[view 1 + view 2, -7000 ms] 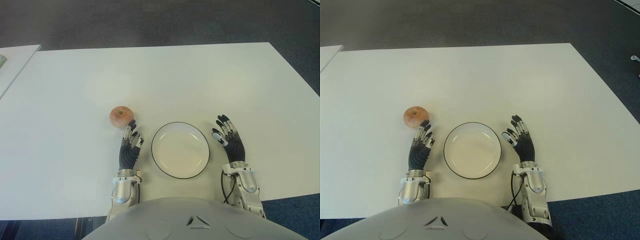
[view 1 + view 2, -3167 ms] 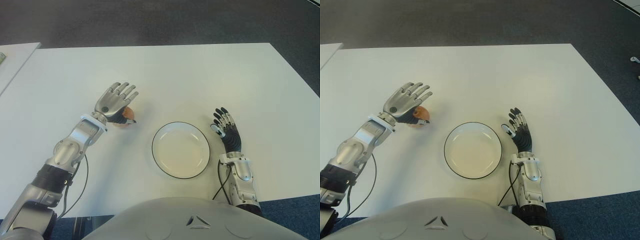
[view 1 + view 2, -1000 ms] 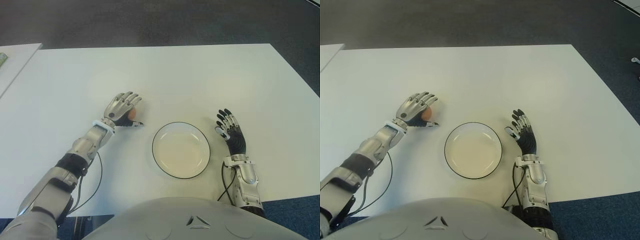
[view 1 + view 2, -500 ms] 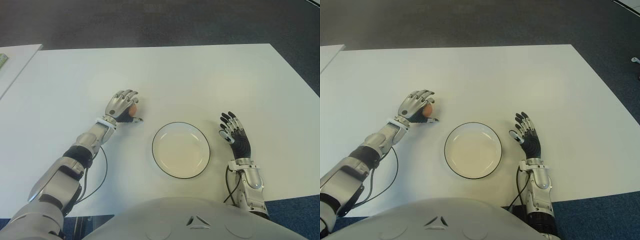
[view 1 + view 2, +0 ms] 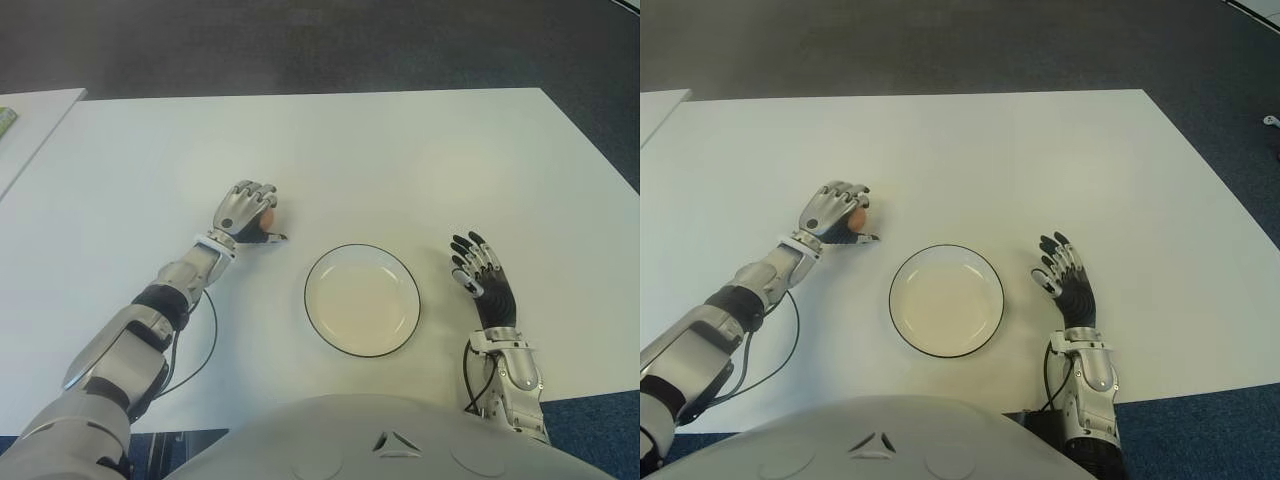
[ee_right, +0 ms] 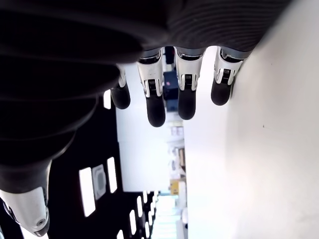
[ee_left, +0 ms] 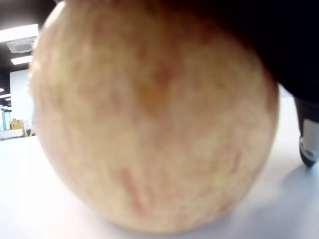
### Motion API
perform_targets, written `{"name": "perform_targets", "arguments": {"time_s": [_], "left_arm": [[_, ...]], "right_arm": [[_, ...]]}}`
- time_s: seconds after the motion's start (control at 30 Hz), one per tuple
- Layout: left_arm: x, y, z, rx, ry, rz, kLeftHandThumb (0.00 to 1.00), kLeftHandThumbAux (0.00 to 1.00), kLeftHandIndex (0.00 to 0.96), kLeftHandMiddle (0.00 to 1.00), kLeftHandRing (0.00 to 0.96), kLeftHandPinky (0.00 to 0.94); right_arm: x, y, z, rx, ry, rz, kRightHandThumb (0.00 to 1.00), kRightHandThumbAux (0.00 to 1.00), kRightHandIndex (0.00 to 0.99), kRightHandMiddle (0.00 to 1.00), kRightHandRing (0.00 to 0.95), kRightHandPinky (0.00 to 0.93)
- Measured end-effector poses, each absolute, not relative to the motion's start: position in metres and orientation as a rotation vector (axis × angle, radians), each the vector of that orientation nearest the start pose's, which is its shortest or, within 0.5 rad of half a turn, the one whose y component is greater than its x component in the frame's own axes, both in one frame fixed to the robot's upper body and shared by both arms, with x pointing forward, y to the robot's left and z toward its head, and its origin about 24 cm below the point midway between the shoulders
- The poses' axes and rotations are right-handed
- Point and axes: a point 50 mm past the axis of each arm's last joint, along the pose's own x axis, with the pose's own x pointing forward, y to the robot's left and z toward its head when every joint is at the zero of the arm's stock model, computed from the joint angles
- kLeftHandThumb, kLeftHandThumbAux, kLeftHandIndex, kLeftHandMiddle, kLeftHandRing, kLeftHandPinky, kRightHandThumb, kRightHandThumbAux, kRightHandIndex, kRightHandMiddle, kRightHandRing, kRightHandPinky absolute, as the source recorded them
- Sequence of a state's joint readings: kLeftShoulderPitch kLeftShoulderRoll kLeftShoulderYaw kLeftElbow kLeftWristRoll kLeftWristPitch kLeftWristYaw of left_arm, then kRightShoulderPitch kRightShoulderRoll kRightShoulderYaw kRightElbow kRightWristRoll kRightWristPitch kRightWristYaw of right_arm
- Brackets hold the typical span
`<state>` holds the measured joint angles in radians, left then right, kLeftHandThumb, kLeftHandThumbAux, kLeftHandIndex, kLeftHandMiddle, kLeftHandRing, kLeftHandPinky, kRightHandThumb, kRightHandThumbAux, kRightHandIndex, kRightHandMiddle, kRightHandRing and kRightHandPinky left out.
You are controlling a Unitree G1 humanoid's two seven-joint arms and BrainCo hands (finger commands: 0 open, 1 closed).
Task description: Put the apples into the plate.
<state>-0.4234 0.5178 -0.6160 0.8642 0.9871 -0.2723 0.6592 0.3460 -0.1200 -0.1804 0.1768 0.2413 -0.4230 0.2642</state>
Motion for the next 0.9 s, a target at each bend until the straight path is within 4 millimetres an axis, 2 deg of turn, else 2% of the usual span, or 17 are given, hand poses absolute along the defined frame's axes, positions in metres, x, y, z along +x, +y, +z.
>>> {"name": "perform_targets", "arguments": {"time_s": [0.47, 0.9], "left_arm": [[0.295, 0.194, -0.009, 1.532, -0.234, -0.358, 0.753, 0.694, 0.443, 0.879, 0.867, 0.857], [0.292, 0.196, -0.002, 1.509, -0.210, -0.418, 0.752, 0.695, 0.443, 0.888, 0.869, 0.860]], "right_arm": [[0.156, -0.232, -0.015, 0.044, 0.035, -0.080, 0.266, 0.594, 0.119, 0.204, 0.127, 0.059], [0.157, -0.232, -0.015, 0.069, 0.005, -0.109, 0.292, 0.602, 0.145, 0.240, 0.156, 0.103]]}}
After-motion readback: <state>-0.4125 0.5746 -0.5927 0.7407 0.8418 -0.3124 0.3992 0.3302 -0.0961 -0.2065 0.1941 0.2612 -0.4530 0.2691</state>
